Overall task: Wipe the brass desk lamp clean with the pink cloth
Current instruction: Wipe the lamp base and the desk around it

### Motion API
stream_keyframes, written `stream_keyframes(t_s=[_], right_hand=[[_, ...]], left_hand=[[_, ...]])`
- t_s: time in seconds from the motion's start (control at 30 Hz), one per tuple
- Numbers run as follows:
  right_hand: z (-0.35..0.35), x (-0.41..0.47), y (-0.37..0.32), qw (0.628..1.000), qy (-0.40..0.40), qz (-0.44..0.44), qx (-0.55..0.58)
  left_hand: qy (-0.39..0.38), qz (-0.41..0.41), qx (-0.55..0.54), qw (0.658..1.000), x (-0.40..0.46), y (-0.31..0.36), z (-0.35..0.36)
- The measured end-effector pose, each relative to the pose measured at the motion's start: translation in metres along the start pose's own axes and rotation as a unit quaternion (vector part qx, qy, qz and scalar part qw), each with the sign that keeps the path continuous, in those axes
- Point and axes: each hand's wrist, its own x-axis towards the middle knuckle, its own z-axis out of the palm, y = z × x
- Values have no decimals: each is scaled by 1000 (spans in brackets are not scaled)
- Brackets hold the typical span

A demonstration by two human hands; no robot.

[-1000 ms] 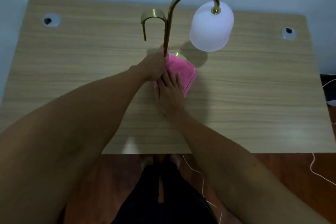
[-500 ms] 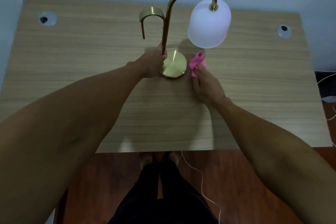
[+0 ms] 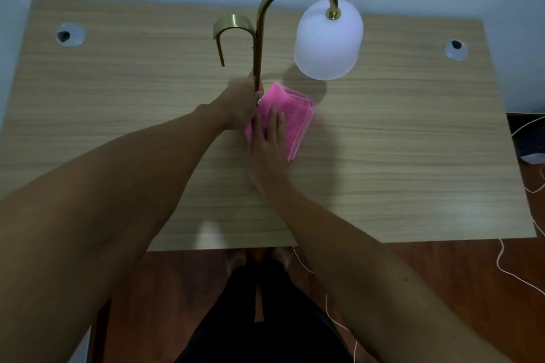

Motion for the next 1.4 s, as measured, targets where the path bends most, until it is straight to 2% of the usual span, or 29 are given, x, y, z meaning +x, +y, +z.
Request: stream_keyframes(t_s=[0.17,0.23,0.33,0.37,0.43,0.5,0.57,0.63,0.7,0.73,0.87,0.97,1.03,1.13,1.17,1.2,1.3,1.4], right_hand=[[-23,-11,64,979,-76,-186,-29],[-40,-4,90,971,-97,-216,-12],[-53,14,103,984,-79,-162,7],[-55,22,101,991,-63,-115,26],[-62,38,96,993,-21,45,111],[-72,58,91,956,55,214,192],[-79,75,92,920,57,296,251],[-81,78,84,927,-44,264,262],[-74,67,72,946,-164,182,211],[-69,62,67,954,-182,151,183],[-46,40,30,981,-104,135,93],[-27,27,3,979,-111,173,-7],[-28,23,-22,967,-119,222,37],[-34,14,-47,962,-121,232,79],[-40,16,-48,954,-145,244,95],[-34,13,-49,960,-125,239,72],[-29,-2,-52,954,-144,166,203],[-44,-3,-55,892,-159,194,377]], left_hand=[[-11,4,20,1000,-2,2,-2],[-22,3,35,999,-2,4,-3],[-31,-17,9,999,-2,4,-5],[-34,-21,0,999,-2,3,-5],[-37,-25,-10,999,-2,3,-6],[-41,-26,-16,999,-2,2,-6],[-43,-29,-20,998,-3,2,-6],[-43,-32,-21,998,-2,2,-5],[-38,-33,-17,999,-2,2,-5],[-35,-32,-12,999,-2,2,-5],[-32,-25,4,999,-2,2,-4],[-34,-26,18,999,-4,4,-3],[-36,-30,21,999,-4,5,-4],[-46,-36,35,998,-6,8,-6],[-50,-38,37,997,-6,9,-6],[-52,-39,37,997,-6,9,-7],[-70,-46,28,996,-9,13,-10],[-80,-74,-35,993,-16,8,-16]])
